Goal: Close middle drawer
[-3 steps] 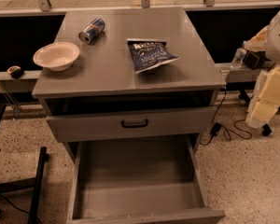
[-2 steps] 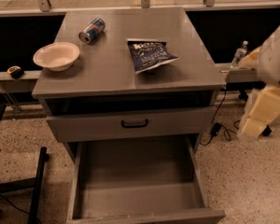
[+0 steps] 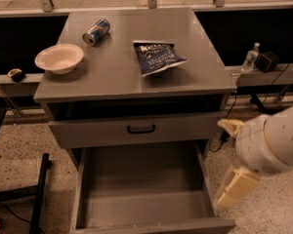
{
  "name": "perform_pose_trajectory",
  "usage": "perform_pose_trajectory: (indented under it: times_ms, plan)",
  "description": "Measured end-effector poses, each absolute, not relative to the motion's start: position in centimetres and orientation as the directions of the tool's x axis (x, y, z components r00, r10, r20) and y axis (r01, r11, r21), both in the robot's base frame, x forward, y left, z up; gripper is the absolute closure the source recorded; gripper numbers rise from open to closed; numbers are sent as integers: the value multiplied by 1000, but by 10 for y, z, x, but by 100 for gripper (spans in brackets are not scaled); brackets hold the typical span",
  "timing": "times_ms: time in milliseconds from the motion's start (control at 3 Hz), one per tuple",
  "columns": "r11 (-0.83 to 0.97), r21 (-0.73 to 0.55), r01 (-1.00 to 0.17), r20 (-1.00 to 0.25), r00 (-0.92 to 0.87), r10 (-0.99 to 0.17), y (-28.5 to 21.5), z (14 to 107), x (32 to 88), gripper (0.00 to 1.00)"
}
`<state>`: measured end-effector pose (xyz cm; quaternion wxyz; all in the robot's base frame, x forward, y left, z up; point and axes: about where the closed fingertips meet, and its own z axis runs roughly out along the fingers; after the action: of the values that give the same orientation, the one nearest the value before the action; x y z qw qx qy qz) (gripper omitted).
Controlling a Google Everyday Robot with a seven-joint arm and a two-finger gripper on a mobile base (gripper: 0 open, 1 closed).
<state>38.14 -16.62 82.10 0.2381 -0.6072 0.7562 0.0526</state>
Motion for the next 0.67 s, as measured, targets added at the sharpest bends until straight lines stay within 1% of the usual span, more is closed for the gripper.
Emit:
perform_pose_trajectory:
  times_ms: [333,667]
  plan:
    - [234,-210,-949,-407,-133,-904,-168,800,379,0]
    - [265,-136,-955,-552,-149,-820,-160,733,377,0]
